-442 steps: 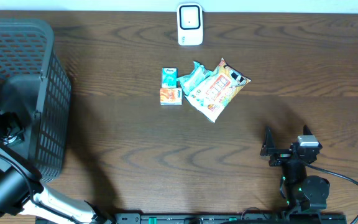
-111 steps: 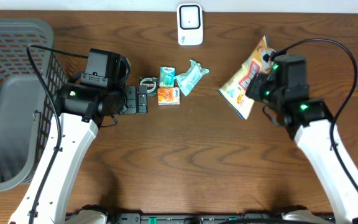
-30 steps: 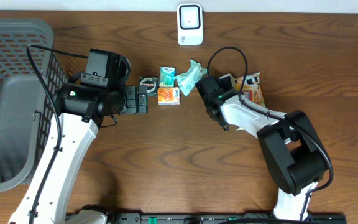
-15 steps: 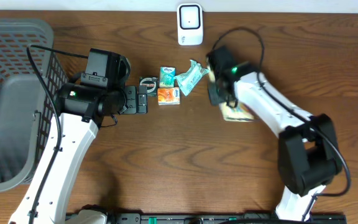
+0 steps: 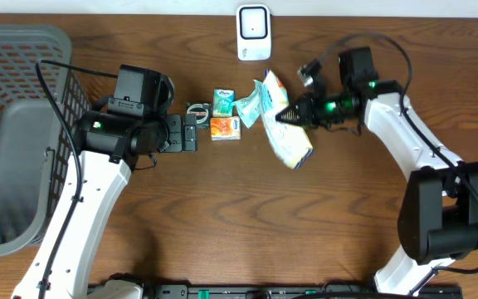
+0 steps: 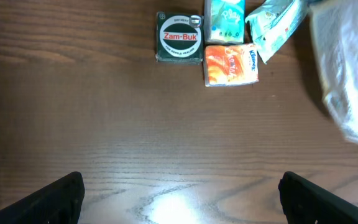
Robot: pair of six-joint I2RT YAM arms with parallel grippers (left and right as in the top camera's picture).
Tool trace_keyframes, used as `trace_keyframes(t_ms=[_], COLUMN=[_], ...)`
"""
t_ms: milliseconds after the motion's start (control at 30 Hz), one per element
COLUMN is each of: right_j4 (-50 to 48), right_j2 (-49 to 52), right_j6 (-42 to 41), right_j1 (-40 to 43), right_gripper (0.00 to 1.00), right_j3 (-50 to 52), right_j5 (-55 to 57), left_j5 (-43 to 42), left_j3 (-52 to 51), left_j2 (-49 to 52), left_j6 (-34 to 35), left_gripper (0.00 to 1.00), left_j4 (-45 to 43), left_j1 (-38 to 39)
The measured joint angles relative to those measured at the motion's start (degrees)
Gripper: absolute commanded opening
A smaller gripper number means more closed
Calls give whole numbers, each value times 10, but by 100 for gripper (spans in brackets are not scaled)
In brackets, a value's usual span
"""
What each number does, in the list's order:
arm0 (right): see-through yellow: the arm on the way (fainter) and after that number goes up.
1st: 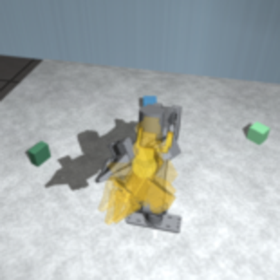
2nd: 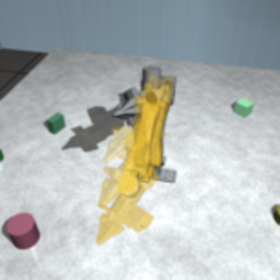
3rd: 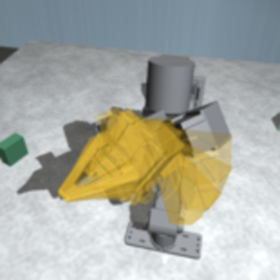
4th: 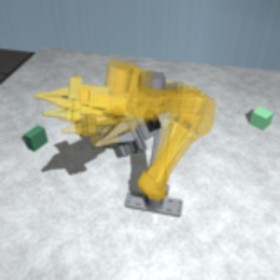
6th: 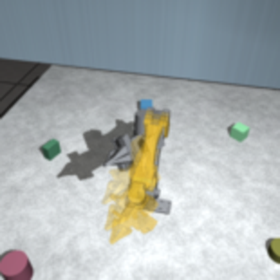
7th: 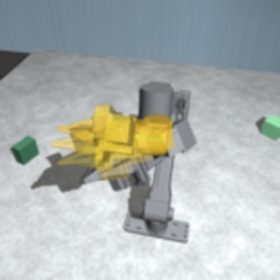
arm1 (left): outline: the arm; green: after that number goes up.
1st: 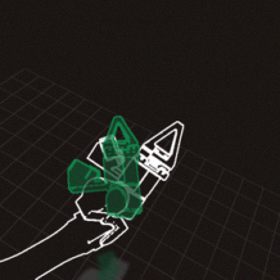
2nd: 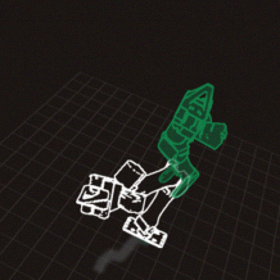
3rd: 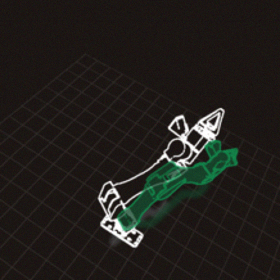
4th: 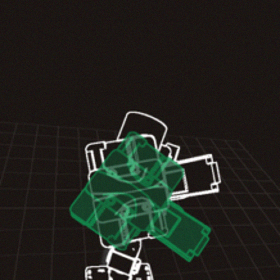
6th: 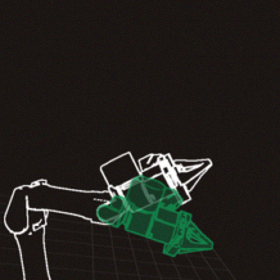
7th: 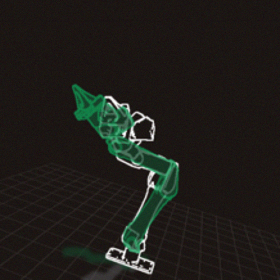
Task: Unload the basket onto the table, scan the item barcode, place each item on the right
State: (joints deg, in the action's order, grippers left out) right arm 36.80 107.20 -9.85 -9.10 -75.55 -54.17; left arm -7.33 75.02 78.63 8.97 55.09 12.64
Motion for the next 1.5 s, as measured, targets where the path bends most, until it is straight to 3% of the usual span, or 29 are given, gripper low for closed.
trace_keyframes(t_ms=[200, 333, 433, 533, 733, 900, 1267, 1333, 1367, 1433, 1500], right_j4=[-92, -82, -62, -31, 3, 4, -36, -43, -46, -49, -49], right_j2=[5, 5, 6, 6, 5, 6, 65, 70, 73, 81, 91], right_j6=[-32, -55, -56, -47, -16, 2, 15, 22, 28, 31, 31], right_j1=[31, 66, 90, 104, 111, 108, 65, 56, 50, 41, 33], right_gripper=[4, 27, 53, 64, 77, 80, 78, 65, 47, 22, 6], right_j3=[108, 117, 110, 84, 30, 30, 41, 40, 40, 40, 39], right_j5=[-36, 37, 85, 126, 187, 245, 255, 240, 237, 228, 219], left_j5=[0, 0, 0, 0, 0, 0, 0, 0, 0, 0, 0], left_j3=[0, 0, 0, 0, 0, 0, 0, 0, 0, 0, 0], left_j2=[0, 0, 0, 0, 0, 0, 0, 0, 0, 0, 0], left_j6=[0, 0, 0, 0, 0, 0, 0, 0, 0, 0, 0], left_gripper=[98, 98, 98, 98, 98, 98, 98, 98, 98, 98, 98], left_j4=[0, 0, 0, 0, 0, 0, 0, 0, 0, 0, 0], left_j1=[0, 0, 0, 0, 0, 0, 0, 0, 0, 0, 0])
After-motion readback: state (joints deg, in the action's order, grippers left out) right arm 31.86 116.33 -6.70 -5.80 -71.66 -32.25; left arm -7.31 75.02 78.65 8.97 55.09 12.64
